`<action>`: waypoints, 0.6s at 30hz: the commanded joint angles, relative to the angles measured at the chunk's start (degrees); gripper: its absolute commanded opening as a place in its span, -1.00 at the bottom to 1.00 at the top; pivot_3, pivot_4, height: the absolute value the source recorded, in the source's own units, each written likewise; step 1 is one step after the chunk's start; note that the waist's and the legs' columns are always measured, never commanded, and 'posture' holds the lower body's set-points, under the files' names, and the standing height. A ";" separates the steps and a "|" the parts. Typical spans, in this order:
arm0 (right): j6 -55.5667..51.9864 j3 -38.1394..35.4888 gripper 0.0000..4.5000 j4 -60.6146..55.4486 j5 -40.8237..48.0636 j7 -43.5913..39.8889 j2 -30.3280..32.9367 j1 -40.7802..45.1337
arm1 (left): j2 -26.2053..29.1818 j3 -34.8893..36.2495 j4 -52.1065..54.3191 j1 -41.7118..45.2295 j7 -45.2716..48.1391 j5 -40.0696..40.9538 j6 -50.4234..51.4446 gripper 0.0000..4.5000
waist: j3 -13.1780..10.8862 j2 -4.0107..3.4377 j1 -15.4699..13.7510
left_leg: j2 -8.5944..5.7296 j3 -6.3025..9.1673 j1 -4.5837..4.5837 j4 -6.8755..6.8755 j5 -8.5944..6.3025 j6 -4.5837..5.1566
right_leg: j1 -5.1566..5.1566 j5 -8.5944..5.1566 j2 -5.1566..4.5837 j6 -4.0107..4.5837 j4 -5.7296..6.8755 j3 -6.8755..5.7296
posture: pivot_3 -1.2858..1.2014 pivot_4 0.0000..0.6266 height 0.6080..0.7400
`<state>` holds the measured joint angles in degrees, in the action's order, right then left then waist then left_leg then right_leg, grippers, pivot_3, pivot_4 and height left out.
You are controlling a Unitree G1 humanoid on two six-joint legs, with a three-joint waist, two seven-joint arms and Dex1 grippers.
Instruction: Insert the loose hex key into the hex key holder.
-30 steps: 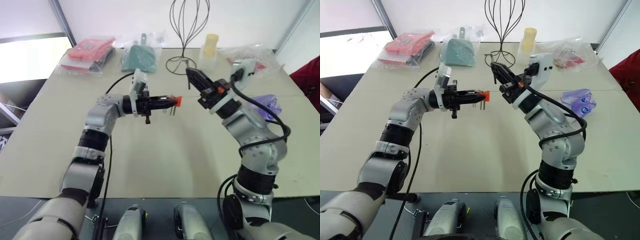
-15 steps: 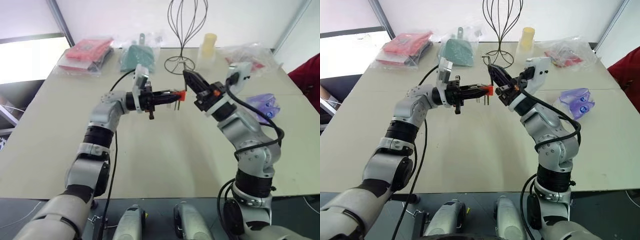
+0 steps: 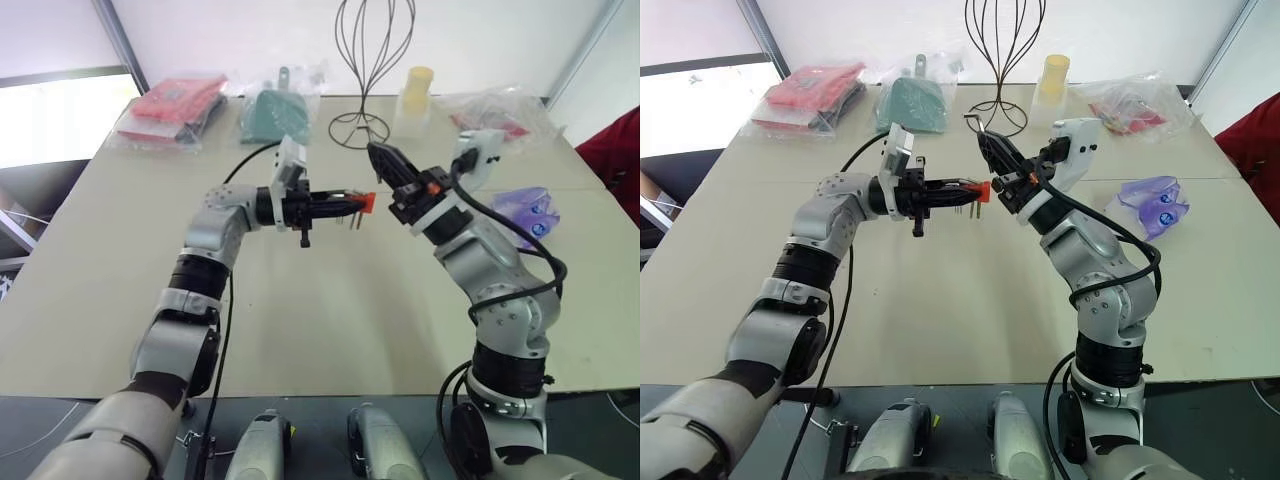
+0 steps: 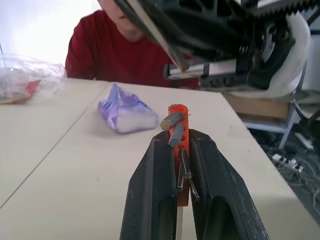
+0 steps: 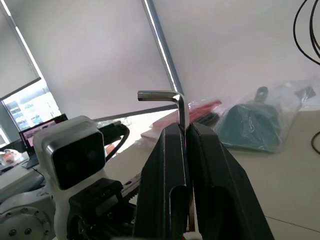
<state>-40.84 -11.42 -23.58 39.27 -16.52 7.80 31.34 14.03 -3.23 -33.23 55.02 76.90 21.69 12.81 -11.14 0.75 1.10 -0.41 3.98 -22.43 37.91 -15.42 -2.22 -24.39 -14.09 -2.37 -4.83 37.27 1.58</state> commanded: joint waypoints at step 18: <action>3.18 0.72 -0.98 -0.92 1.73 0.70 0.43 -0.59 | -1.67 5.45 6.40 2.83 -2.32 9.10 10.02 -1.00 | 0.00 0.00 0.06 | 0.00 0.00 0.00 0.00 0.00 0.00 | 0.00 0.00 0.01 0.00 0.00 0.00 | 0.03 -0.52 1.00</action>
<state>-38.45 -10.75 -23.57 40.26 -15.95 7.93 31.02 11.86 -0.16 -30.14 55.95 74.74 28.22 22.54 -11.14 0.75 1.15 -0.40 3.99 -22.43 37.90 -15.42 -2.22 -24.39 -14.09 -2.36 -4.83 37.26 1.58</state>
